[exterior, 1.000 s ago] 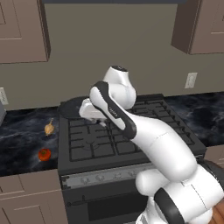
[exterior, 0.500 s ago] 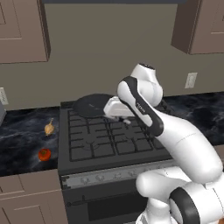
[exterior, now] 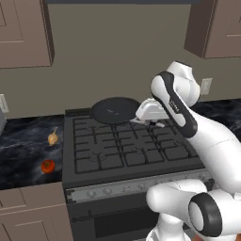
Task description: Place the pan on the front right burner on the stove. Then place the tomato and the onion in the pan and turn on the front right burner.
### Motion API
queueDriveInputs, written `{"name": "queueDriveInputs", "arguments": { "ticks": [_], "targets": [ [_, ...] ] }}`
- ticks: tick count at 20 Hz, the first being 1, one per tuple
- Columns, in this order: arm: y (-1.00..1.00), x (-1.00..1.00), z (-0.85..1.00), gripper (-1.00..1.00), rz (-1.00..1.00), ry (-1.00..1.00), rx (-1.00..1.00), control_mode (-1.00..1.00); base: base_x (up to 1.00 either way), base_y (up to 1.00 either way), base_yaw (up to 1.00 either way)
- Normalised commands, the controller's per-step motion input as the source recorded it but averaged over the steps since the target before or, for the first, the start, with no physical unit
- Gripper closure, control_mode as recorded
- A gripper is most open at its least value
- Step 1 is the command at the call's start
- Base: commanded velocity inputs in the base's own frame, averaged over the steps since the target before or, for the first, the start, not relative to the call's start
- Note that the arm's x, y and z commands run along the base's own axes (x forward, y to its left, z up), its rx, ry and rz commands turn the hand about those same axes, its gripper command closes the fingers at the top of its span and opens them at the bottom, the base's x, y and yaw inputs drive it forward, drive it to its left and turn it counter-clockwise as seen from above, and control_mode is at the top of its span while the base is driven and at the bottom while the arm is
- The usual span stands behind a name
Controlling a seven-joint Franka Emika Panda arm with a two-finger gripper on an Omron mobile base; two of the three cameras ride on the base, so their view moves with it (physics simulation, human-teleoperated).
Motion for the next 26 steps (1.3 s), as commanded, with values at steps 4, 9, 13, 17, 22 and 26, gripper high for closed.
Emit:
{"name": "queueDriveInputs", "arguments": {
  "ticks": [4, 9, 13, 17, 22, 26],
  "targets": [
    [-0.56, -0.11, 0.01, 1.0, 0.11, -0.02, 0.0, -1.0, 0.0, 0.0, 0.0],
    [-0.64, -0.09, 0.0, 1.0, 0.05, -0.01, 0.0, -1.0, 0.0, 0.0, 0.0],
    [-0.62, 0.0, 0.0, 1.0, 0.0, -0.02, 0.0, -1.0, 0.0, 0.0, 0.0],
    [-0.62, -0.05, -0.04, 1.0, -0.03, -0.03, 0.0, -1.0, 0.0, 0.0, 0.0],
    [-0.52, -0.01, -0.18, 1.0, -0.12, -0.04, 0.0, -1.0, 0.0, 0.0, 0.0],
    [-0.47, 0.0, -0.2, 1.0, -0.19, -0.03, 0.0, -1.0, 0.0, 0.0, 0.0]
  ]
}}
